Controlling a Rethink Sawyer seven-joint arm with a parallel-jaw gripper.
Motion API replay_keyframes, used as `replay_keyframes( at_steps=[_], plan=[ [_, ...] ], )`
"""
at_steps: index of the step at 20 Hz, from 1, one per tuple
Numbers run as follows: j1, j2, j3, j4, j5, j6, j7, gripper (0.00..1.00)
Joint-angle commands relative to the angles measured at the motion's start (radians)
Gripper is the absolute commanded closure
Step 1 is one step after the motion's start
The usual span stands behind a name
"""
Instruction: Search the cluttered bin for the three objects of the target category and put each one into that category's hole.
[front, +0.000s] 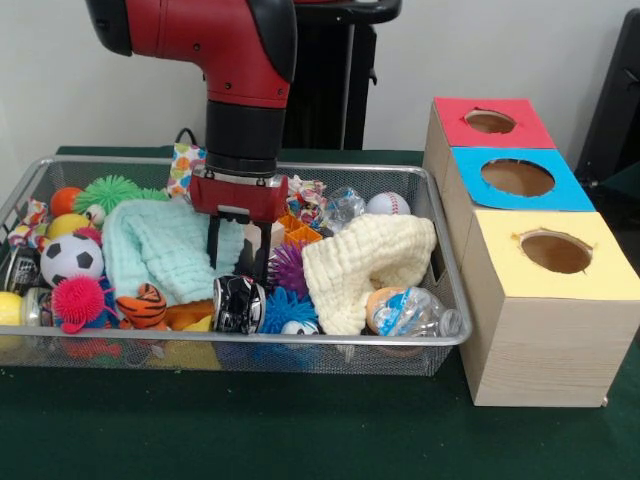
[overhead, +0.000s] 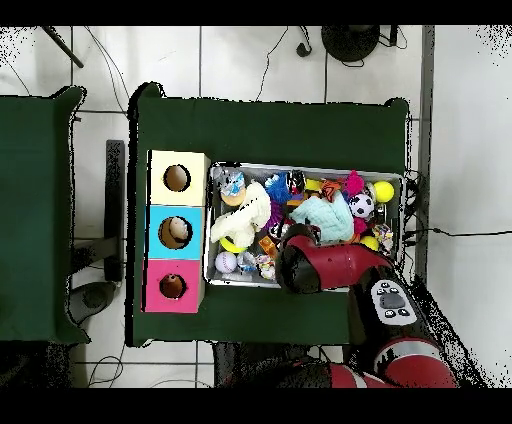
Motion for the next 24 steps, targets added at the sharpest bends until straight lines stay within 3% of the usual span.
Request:
replay_keyframes(
  at_steps=[1,13,19,24],
  plan=[
    [-0.005,0.01,-0.01,0.018,0.035,0.069,0.086,0.0],
    [-0.094,-0.037,0.053,0.037,0.007,0.09,0.031,0.0],
    [-0.137,-0.146,0.111,0.095,0.029,0.186,-0.015,0.0],
    [-0.13,-0.189,0.131,0.113,0.059,0.235,-0.005,0.0]
  ],
)
